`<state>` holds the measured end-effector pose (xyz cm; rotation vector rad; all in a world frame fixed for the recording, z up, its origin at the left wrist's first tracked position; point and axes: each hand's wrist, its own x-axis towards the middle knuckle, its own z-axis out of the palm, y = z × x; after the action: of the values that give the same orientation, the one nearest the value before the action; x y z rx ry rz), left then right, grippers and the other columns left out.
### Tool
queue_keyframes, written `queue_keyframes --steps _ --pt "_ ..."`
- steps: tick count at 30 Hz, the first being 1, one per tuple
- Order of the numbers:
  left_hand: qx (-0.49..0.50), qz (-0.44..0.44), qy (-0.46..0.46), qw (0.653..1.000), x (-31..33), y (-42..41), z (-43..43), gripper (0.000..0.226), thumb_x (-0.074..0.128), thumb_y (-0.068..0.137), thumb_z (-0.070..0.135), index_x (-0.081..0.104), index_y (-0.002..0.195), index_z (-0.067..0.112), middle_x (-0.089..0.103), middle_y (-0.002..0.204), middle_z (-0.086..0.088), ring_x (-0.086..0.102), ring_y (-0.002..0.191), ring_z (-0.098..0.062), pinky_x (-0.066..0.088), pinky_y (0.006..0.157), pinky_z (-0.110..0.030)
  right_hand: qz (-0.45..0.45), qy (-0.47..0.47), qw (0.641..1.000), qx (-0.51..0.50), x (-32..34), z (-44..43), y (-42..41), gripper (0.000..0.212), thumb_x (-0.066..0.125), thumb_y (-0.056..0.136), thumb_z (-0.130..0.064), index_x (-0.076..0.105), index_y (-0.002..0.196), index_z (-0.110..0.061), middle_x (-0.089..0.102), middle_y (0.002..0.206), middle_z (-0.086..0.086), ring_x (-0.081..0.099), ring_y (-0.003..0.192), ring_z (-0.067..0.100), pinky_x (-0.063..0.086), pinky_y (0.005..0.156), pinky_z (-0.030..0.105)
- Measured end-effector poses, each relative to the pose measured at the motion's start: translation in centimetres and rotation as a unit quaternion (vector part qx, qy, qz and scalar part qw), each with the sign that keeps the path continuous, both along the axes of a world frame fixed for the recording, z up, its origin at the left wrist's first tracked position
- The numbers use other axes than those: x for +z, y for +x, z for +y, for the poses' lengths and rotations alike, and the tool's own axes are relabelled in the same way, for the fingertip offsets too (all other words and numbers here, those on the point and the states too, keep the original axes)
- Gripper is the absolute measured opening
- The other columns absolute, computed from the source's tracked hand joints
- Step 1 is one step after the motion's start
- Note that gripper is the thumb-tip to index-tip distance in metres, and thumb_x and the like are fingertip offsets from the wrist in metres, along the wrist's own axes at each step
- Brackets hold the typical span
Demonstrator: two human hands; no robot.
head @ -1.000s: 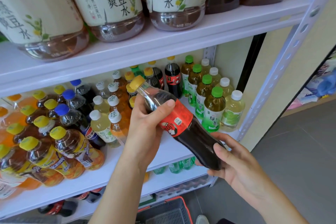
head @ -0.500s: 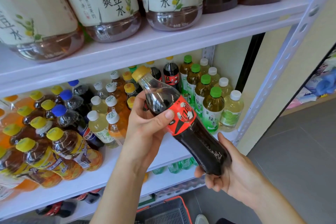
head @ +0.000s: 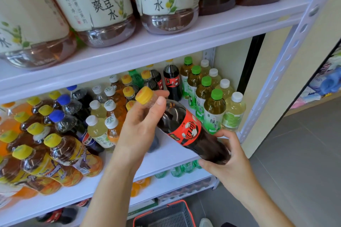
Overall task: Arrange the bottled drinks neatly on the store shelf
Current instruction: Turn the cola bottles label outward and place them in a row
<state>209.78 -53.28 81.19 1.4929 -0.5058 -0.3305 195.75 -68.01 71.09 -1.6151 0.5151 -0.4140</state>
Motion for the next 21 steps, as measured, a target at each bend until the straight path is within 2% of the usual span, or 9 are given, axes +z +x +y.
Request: queue_keyframes --steps 2,4,6,8,10,13,15,18,21 --pt "0.013 -0.024 0.027 0.999 0.2 0.1 0.1 0.031 0.062 0.087 0.044 0.071 0.109 0.023 0.075 0.104 -0.006 0.07 0.101 -0.026 0.052 0.095 -0.052 -0.003 -0.052 0.998 -0.022 -0.2 -0.1 0.2 0.064 0.085 0.059 -0.019 0.049 0.107 -0.041 0.064 0.095 -0.021 0.067 0.082 0.006 0.051 0.069 0.014" --pt "0.048 -0.043 0.026 0.998 0.4 0.0 0.1 0.022 0.067 0.084 0.038 0.07 0.099 0.022 0.074 0.097 -0.012 0.07 0.094 -0.034 0.054 0.089 -0.058 0.006 -0.104 0.994 -0.042 -0.2 -0.2 0.5 0.064 0.087 0.059 -0.02 0.047 0.105 -0.041 0.062 0.096 -0.024 0.064 0.085 0.003 0.049 0.068 0.012" --pt "0.066 -0.102 0.046 0.991 0.7 0.1 0.4 0.02 0.071 0.081 0.039 0.065 0.091 0.023 0.067 0.089 -0.022 0.063 0.085 -0.045 0.054 0.078 -0.061 0.03 -0.159 0.985 -0.052 -0.3 -0.2 0.8 0.064 0.089 0.06 -0.025 0.045 0.103 -0.043 0.063 0.094 -0.021 0.062 0.086 0.003 0.049 0.068 0.017" --pt "0.049 -0.176 0.092 0.979 1.0 0.2 0.8 0.028 0.07 0.08 0.051 0.061 0.091 0.027 0.058 0.08 -0.024 0.056 0.073 -0.045 0.052 0.063 -0.06 0.06 -0.213 0.974 -0.047 -0.4 -0.3 1.3 0.062 0.088 0.061 -0.033 0.041 0.1 -0.044 0.064 0.089 -0.016 0.061 0.086 0.011 0.051 0.068 0.031" --pt "0.03 -0.239 0.132 0.962 1.3 0.0 0.9 0.031 0.065 0.081 0.059 0.057 0.094 0.032 0.055 0.07 -0.017 0.055 0.06 -0.038 0.05 0.052 -0.055 0.083 -0.274 0.958 -0.03 -0.4 -0.4 1.7 0.063 0.087 0.061 -0.041 0.043 0.105 -0.04 0.059 0.088 -0.013 0.055 0.089 0.021 0.047 0.067 0.037" --pt "0.028 -0.309 0.188 0.932 1.1 -0.5 0.5 0.026 0.056 0.085 0.061 0.049 0.095 0.038 0.057 0.068 -0.005 0.059 0.058 -0.026 0.052 0.054 -0.049 0.115 -0.367 0.923 0.0 -0.1 -0.5 2.4 0.057 0.084 0.068 -0.044 0.052 0.111 -0.027 0.058 0.088 -0.007 0.053 0.092 0.025 0.044 0.067 0.035" --pt "0.028 -0.357 0.228 0.905 0.7 -0.3 0.0 0.022 0.054 0.089 0.058 0.045 0.096 0.04 0.057 0.071 0.002 0.057 0.065 -0.016 0.047 0.055 -0.03 0.09 -0.421 0.903 -0.012 0.3 -1.1 2.6 0.047 0.083 0.074 -0.034 0.062 0.113 -0.019 0.065 0.097 -0.001 0.058 0.096 0.027 0.047 0.07 0.034" --pt "0.03 -0.416 0.276 0.866 0.0 0.5 -1.6 0.021 0.059 0.094 0.041 0.047 0.106 0.029 0.052 0.076 0.015 0.047 0.072 -0.01 0.044 0.064 -0.017 0.039 -0.461 0.886 -0.038 1.2 -3.0 2.8 0.039 0.077 0.079 -0.017 0.063 0.115 -0.011 0.066 0.107 0.005 0.059 0.097 0.029 0.05 0.074 0.035" --pt "0.051 -0.424 0.302 0.852 -0.6 2.3 -3.1 0.021 0.06 0.096 0.028 0.051 0.109 0.014 0.046 0.081 0.013 0.042 0.067 -0.009 0.033 0.052 -0.018 0.011 -0.492 0.869 -0.058 2.3 -4.9 3.5 0.04 0.074 0.079 -0.008 0.06 0.116 -0.007 0.062 0.111 0.008 0.056 0.097 0.031 0.05 0.079 0.04"
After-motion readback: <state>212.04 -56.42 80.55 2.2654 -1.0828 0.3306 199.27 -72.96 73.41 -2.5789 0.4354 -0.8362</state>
